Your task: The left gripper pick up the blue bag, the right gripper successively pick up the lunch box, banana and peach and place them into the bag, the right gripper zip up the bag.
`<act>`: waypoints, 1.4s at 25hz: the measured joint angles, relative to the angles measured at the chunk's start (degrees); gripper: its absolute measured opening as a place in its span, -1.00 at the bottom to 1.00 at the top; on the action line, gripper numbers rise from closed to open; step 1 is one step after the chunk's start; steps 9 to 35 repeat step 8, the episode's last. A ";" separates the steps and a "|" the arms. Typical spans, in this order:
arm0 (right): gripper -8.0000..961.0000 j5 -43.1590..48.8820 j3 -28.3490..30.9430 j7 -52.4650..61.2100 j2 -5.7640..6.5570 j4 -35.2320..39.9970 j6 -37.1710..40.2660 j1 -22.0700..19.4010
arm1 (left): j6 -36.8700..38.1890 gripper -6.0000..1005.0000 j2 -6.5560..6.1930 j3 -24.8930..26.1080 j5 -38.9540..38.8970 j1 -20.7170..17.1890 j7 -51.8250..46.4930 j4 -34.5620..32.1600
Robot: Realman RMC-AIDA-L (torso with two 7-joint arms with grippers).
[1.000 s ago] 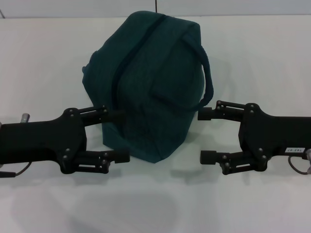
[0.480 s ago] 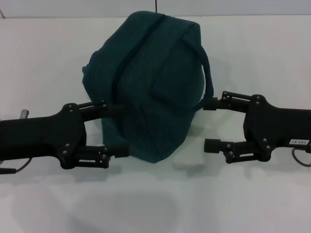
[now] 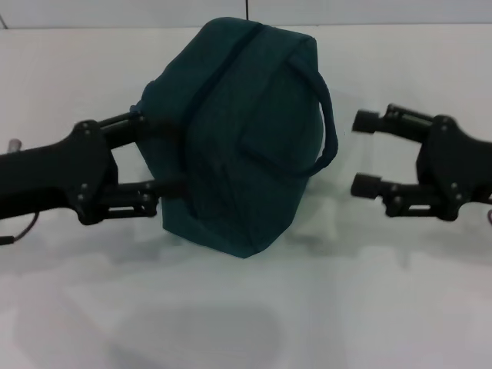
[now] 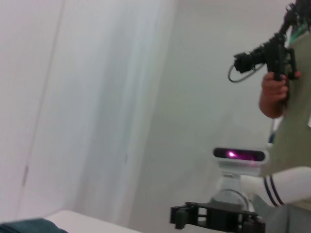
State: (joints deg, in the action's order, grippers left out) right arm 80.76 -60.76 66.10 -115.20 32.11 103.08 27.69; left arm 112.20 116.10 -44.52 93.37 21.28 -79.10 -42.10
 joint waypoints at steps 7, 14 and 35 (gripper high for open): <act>0.81 0.34 1.11 0.34 0.32 -0.08 1.27 0.10 | 0.03 0.76 -0.08 0.06 1.09 0.69 -0.45 0.00; 0.81 0.46 0.94 0.41 0.32 -0.15 1.27 0.16 | 0.05 0.76 -0.09 0.00 1.55 0.72 -0.47 0.00; 0.81 0.46 0.94 0.41 0.32 -0.15 1.27 0.16 | 0.05 0.76 -0.09 0.00 1.55 0.72 -0.47 0.00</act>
